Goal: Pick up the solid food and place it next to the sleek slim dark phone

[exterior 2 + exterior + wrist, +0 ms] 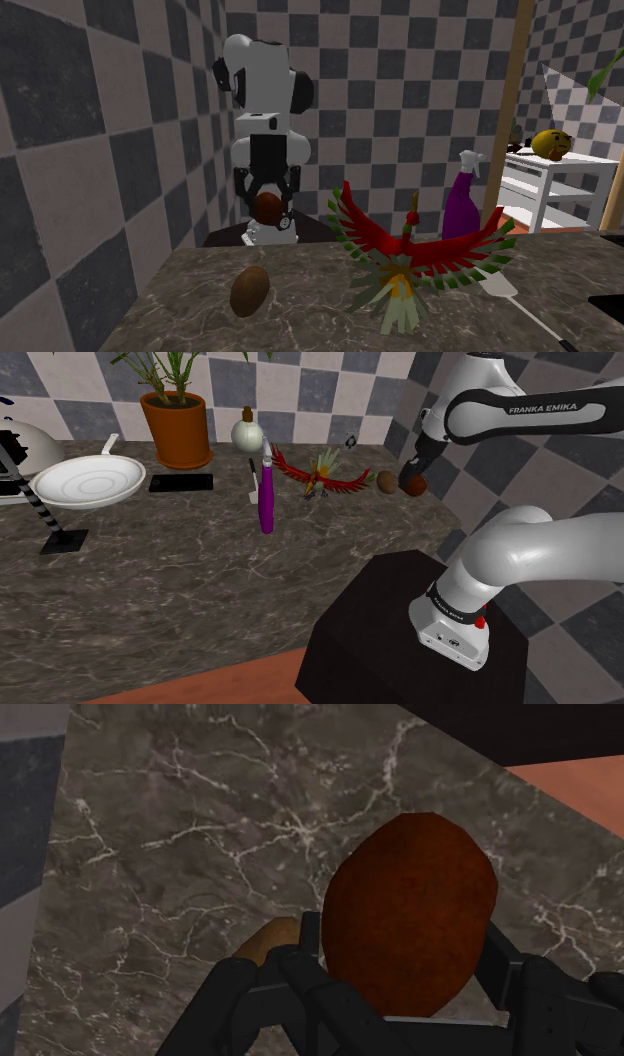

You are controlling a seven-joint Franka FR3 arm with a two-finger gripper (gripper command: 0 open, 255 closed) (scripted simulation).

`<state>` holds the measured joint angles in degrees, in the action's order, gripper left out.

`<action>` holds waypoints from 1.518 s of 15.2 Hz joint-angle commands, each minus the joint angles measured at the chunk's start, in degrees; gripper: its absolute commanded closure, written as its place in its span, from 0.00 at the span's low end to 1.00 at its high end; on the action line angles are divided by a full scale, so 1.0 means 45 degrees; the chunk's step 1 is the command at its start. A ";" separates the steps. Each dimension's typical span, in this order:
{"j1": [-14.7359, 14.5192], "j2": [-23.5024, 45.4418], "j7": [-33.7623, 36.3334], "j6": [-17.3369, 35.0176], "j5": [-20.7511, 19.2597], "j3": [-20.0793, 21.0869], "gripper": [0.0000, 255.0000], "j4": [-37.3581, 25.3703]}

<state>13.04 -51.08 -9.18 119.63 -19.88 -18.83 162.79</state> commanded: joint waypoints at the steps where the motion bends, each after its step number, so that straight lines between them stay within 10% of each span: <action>1: -0.0068 -0.0065 -0.0027 -0.0394 0.0121 0.0092 1.00 -0.0329; 7: -0.0188 -0.0282 -0.0108 -0.1407 0.0393 0.0330 1.00 -0.1134; 23: -0.3013 0.4610 0.4555 0.0115 0.2895 0.4098 1.00 -0.3947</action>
<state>0.02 -32.87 10.10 119.37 -7.29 -1.30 146.64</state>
